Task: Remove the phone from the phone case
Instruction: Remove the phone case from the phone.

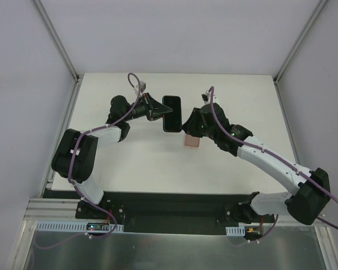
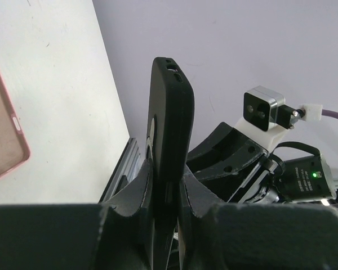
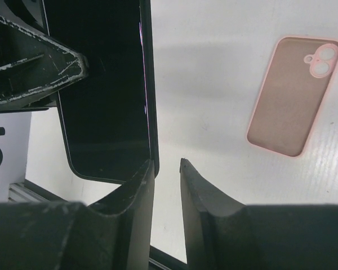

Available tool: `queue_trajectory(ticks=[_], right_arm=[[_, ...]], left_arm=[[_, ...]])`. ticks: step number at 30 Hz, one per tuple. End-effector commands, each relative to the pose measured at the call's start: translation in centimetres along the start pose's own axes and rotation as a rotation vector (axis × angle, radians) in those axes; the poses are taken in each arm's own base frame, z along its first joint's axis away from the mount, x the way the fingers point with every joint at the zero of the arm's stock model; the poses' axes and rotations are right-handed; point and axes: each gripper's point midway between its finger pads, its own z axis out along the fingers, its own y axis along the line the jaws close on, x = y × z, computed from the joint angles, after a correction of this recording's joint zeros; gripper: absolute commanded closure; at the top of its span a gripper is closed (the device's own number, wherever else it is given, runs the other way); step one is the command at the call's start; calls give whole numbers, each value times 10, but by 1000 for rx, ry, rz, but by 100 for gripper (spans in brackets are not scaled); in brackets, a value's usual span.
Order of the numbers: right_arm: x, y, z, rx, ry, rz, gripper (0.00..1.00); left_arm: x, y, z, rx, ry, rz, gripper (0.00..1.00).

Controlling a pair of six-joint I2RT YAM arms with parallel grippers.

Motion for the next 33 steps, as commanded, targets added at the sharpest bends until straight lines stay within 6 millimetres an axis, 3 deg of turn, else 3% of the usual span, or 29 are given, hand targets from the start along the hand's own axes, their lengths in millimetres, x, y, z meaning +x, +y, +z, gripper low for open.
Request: queue_trajectory(ticks=[1, 3, 4, 5, 6, 7, 13, 18, 23, 28, 31, 32, 33], right_arm=[[68, -56, 22, 147, 219, -11, 74], [72, -53, 24, 92, 230, 29, 74], [65, -43, 28, 39, 197, 57, 74], [68, -48, 27, 20, 186, 82, 74], [69, -38, 24, -48, 202, 108, 73], [58, -26, 25, -116, 156, 127, 71], [29, 10, -1, -357, 53, 168, 57], [8, 38, -24, -509, 16, 212, 39], [-7, 58, -35, -629, -11, 266, 38], [-19, 70, -41, -688, -43, 296, 47], [-24, 74, -43, -714, -48, 320, 63], [-24, 74, -43, -716, -51, 329, 74], [-25, 74, -43, -721, -56, 337, 80]], left_arm=[[15, -112, -17, 277, 22, 145, 100], [13, -112, -18, 280, 14, 138, 100], [12, -113, -20, 281, 9, 136, 100], [11, -112, -20, 283, -1, 133, 100], [10, -113, -21, 286, -8, 134, 100], [10, -110, -22, 282, -11, 126, 100], [3, -105, -22, 276, -34, 112, 100], [-3, -108, -23, 287, -55, 111, 100], [-13, -115, -26, 328, -103, 95, 100], [-16, -123, -26, 345, -122, 96, 100], [-18, -126, -27, 347, -132, 100, 100], [-19, -126, -27, 347, -134, 100, 100], [-20, -126, -27, 348, -142, 98, 100]])
